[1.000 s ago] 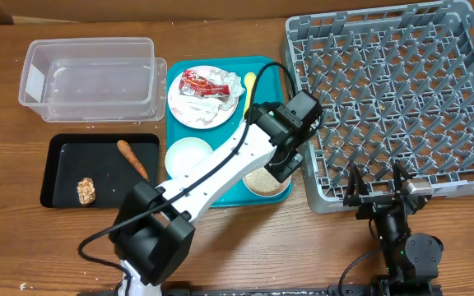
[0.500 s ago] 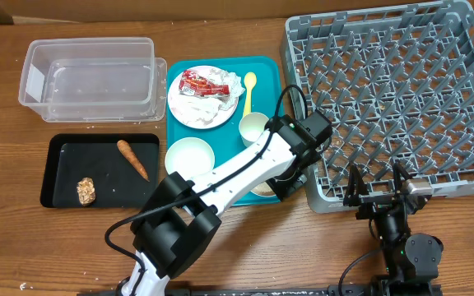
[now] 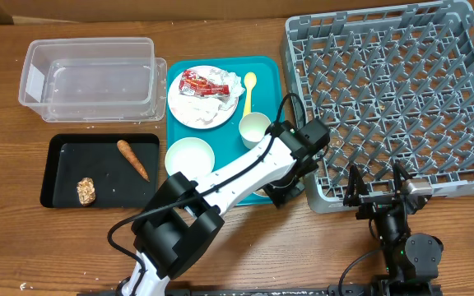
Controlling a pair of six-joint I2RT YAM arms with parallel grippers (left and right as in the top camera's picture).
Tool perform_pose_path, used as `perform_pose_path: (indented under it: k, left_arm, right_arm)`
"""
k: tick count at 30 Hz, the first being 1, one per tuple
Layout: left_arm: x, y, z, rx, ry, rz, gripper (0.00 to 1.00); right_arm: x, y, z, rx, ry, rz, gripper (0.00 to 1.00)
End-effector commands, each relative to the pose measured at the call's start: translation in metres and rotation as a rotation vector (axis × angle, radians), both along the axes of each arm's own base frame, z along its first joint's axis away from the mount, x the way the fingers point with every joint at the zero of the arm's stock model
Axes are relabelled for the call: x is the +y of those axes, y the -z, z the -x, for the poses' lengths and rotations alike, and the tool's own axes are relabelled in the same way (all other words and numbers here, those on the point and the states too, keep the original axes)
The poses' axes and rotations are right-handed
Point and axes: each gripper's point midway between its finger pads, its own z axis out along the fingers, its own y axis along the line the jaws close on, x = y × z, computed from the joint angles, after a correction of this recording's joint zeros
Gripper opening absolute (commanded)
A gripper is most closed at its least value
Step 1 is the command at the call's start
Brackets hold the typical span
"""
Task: Sort waste into correct bins and load items into the dishwasher
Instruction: 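Reach the left gripper over the pink plate of rice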
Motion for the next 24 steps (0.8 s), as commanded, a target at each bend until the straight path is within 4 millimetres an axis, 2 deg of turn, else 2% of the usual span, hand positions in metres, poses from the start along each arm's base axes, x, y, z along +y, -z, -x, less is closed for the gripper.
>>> perform_pose_path:
  k: [1, 5, 11, 16, 19, 24]
  left_arm:
    - [0.002, 0.004, 0.002, 0.005, -0.003, -0.005, 0.52]
    - [0.0, 0.004, -0.001, -0.004, -0.019, 0.003, 0.48]
    - [-0.004, 0.0, -0.007, -0.019, -0.07, 0.025, 0.36]
    - [-0.004, -0.022, -0.018, -0.055, -0.116, 0.069, 0.37]
    - [0.003, -0.032, -0.02, -0.061, -0.13, 0.075, 0.4]
    - [0.008, -0.025, -0.009, -0.015, -0.121, 0.059, 0.41]
  right_arm:
    - [-0.001, 0.002, 0.0, -0.004, 0.002, 0.001, 1.0]
    - [-0.001, 0.002, 0.0, -0.004, 0.002, 0.001, 1.0]
    - [-0.001, 0.002, 0.0, -0.004, 0.002, 0.001, 1.0]
    - [-0.001, 0.002, 0.0, -0.004, 0.002, 0.001, 1.0]
    - [-0.001, 0.002, 0.0, -0.004, 0.002, 0.001, 1.0]
    - [-0.001, 0.002, 0.0, -0.004, 0.002, 0.001, 1.0]
